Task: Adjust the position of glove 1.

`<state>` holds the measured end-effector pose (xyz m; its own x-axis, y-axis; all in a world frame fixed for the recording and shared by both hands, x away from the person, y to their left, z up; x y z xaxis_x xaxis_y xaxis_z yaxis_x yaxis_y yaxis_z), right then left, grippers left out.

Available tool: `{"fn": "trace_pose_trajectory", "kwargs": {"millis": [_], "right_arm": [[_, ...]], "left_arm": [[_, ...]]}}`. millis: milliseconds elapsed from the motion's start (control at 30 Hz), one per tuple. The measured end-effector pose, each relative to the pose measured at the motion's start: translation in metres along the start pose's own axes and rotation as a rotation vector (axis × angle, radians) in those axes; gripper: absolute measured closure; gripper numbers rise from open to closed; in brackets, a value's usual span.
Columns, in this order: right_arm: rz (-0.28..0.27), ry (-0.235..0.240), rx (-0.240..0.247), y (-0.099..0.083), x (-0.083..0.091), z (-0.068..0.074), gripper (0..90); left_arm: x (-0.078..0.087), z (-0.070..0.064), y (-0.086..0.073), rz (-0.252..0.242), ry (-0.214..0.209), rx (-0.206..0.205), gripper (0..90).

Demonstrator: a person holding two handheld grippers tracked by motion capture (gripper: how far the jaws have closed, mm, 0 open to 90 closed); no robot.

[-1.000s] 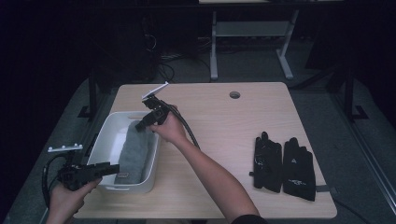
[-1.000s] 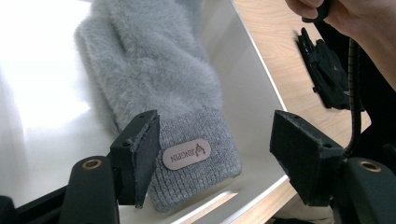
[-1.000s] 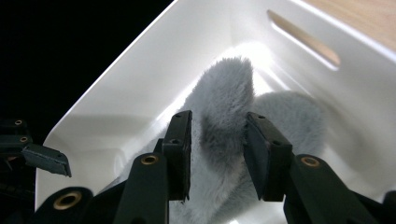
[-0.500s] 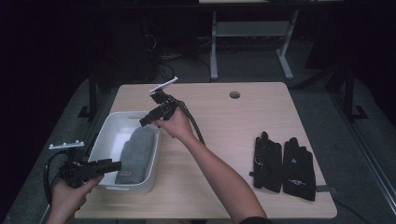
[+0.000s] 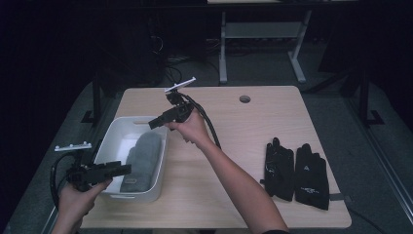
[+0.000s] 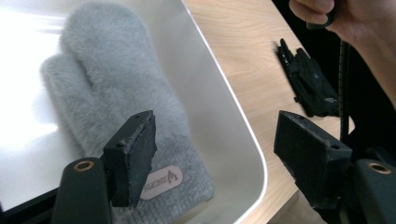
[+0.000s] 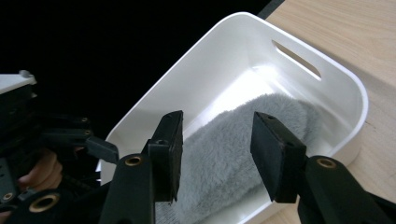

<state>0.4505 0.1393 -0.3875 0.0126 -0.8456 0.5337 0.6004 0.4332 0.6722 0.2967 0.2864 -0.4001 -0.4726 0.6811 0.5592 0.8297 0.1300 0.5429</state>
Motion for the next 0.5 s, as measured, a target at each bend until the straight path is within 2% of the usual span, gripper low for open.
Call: {"fn": "trace_pose_trajectory", "kwargs": {"millis": [100,500], "right_arm": [[-0.004,0.005,0.001,-0.002,0.003,-0.001,52.5],[-0.042,0.010,-0.008,-0.012,0.027,-0.009,49.3]], "left_arm": [[-0.001,-0.002,0.001,-0.003,-0.009,0.011,28.1],[-0.012,-0.018,0.007,0.003,-0.033,-0.009,26.5]]}}
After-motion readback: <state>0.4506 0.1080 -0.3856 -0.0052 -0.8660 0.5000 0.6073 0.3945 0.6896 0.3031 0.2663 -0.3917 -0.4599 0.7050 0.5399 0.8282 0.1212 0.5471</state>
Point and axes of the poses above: each handheld gripper's, and its own axes: x roughly backward along the jaws, y roughly out of its top, z roughly to its left, the point moved 8 cm from there along -x, roughly forward along the jaws, and after that the axes turned 10 degrees about x, right-handed, at the moved point
